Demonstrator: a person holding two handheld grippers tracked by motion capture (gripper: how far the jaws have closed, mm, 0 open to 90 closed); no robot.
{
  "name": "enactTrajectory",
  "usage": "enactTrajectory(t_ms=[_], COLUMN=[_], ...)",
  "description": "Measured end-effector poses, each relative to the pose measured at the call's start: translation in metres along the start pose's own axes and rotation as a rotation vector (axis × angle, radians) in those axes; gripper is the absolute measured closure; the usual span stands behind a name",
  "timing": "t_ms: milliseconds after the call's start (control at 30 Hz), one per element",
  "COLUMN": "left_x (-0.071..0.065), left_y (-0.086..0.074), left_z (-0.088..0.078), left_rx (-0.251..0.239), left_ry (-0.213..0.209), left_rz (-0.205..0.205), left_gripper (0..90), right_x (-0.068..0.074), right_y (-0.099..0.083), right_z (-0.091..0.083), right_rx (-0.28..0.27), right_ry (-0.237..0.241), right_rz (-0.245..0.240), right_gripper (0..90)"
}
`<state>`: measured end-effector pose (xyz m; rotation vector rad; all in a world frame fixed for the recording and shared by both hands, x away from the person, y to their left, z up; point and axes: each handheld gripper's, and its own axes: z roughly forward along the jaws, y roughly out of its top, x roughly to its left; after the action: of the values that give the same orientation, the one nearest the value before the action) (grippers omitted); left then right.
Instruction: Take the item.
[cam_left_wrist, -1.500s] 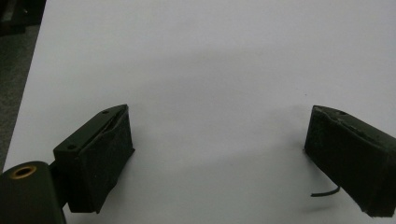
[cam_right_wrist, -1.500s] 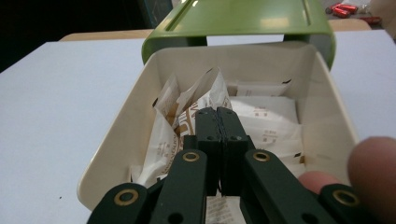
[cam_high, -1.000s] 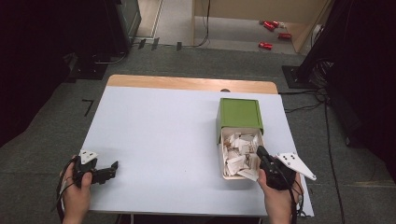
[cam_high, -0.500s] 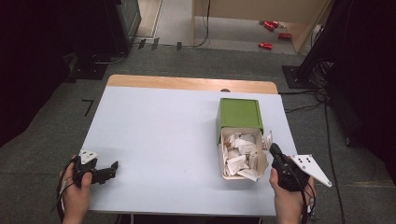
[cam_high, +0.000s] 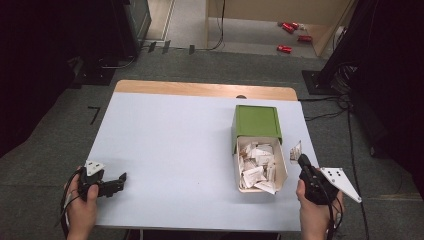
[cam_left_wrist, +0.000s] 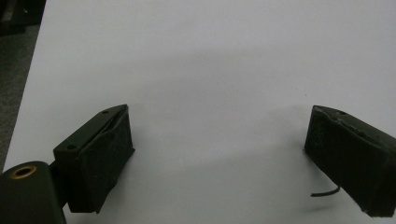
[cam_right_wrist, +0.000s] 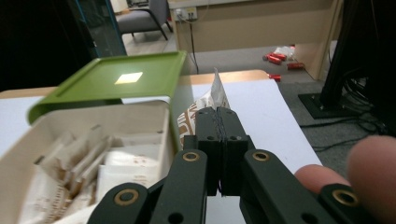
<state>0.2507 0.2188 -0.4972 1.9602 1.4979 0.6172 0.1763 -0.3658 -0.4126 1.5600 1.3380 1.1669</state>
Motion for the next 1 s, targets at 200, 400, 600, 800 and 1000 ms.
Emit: enactTrajectory(t_ms=[200, 400, 600, 800, 1000], left_x=[0.0, 0.0, 0.0, 0.0, 0.0], left_y=[0.0, 0.0, 0.0, 0.0, 0.0], left_z=[0.0, 0.0, 0.0, 0.0, 0.0], left_rx=[0.0, 0.0, 0.0, 0.0, 0.0], left_ry=[0.0, 0.0, 0.0, 0.0, 0.0], left_rz=[0.0, 0.0, 0.0, 0.0, 0.0], left_gripper=[8.1, 8.1, 8.1, 8.1, 8.1], right_x=[-0.018, -0.026, -0.033, -0.036, -0.04], right_y=[-0.016, -0.025, -0.038, -0.046, -0.052], right_z=[0.014, 0.022, 0.032, 0.04, 0.044], right_rx=[0.074, 0.116, 0.177, 0.22, 0.258], right_ry=[-0.045, -0.058, -0.061, -0.034, -0.042], right_rz=[0.028, 0.032, 0.045, 0.055, 0.054], right_gripper=[90.0, 90.0, 90.0, 90.0, 90.0])
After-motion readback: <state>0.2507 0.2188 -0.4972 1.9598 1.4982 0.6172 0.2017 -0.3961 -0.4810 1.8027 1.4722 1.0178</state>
